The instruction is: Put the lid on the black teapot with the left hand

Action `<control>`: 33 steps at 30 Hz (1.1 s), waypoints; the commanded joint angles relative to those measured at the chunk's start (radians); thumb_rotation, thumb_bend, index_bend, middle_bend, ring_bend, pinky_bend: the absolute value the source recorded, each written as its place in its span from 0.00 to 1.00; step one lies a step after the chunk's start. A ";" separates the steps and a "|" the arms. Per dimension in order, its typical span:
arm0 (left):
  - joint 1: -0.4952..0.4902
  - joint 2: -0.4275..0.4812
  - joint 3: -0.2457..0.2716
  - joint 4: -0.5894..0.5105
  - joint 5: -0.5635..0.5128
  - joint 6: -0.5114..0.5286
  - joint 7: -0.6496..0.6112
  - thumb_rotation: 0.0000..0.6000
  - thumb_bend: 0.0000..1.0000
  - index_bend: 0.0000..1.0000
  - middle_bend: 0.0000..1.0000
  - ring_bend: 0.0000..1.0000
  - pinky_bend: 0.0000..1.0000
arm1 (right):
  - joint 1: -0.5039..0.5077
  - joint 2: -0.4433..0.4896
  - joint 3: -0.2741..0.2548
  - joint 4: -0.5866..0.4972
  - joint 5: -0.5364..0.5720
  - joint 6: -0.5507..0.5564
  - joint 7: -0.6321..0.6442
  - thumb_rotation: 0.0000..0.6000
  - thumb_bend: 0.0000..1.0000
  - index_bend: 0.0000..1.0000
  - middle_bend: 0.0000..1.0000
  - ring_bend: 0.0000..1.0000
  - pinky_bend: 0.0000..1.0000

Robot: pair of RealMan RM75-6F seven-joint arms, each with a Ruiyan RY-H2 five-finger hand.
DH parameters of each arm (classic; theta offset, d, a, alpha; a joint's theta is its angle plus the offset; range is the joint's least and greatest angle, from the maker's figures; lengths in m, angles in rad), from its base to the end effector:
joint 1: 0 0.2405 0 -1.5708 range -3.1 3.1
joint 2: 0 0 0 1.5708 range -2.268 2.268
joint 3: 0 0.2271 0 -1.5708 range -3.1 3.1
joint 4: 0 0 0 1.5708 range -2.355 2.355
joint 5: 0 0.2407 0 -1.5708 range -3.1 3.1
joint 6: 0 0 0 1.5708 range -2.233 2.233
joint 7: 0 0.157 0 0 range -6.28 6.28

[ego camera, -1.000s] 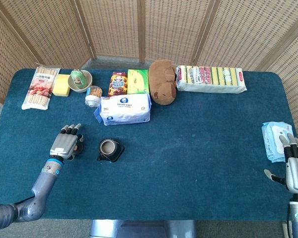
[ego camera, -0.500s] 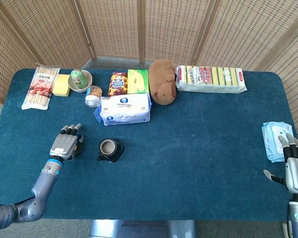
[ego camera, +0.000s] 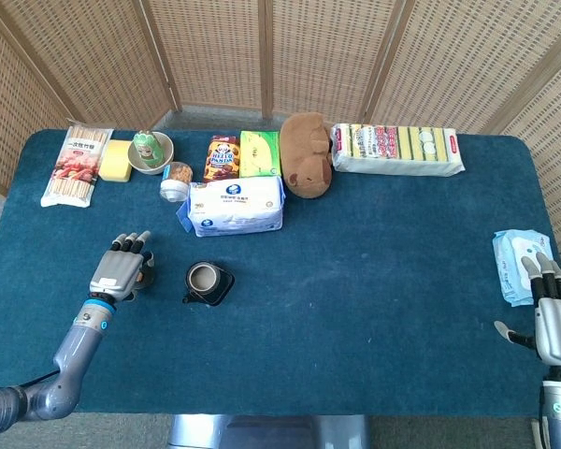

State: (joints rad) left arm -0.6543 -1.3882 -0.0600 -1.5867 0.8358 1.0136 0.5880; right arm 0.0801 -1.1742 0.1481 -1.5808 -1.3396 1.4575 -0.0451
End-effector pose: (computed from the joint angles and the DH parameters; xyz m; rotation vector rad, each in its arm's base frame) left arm -0.2169 0.3153 -0.0163 -1.7555 -0.9689 -0.5027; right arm -0.3141 -0.2142 0.1256 1.2062 -0.9181 0.8595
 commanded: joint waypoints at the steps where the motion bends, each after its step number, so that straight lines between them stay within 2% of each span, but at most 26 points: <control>1: -0.001 0.007 0.000 -0.010 0.002 0.003 0.003 1.00 0.25 0.38 0.00 0.00 0.05 | 0.000 0.000 0.000 -0.001 0.001 0.000 0.000 1.00 0.00 0.00 0.00 0.00 0.00; 9: -0.011 0.070 -0.001 -0.097 0.066 0.008 -0.003 1.00 0.26 0.39 0.00 0.00 0.05 | -0.001 0.004 -0.001 -0.005 -0.002 0.000 0.004 1.00 0.00 0.01 0.00 0.00 0.00; 20: -0.074 0.149 -0.042 -0.215 0.095 -0.001 0.056 1.00 0.27 0.39 0.00 0.00 0.05 | -0.001 0.006 -0.003 -0.010 -0.005 0.000 0.006 1.00 0.00 0.01 0.00 0.00 0.00; 27: -0.138 0.133 -0.060 -0.217 0.101 -0.047 0.087 1.00 0.27 0.38 0.00 0.00 0.05 | -0.002 0.008 -0.001 -0.010 0.001 -0.002 0.007 1.00 0.00 0.01 0.00 0.00 0.00; 33: -0.179 0.088 -0.054 -0.200 0.074 -0.061 0.135 1.00 0.27 0.39 0.00 0.00 0.05 | -0.002 0.008 0.002 -0.011 0.008 -0.002 0.007 1.00 0.00 0.02 0.00 0.00 0.00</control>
State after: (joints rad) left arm -0.8230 -1.2886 -0.1168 -1.7919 0.9193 0.9558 0.7117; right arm 0.0783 -1.1661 0.1499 -1.5919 -1.3319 1.4553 -0.0382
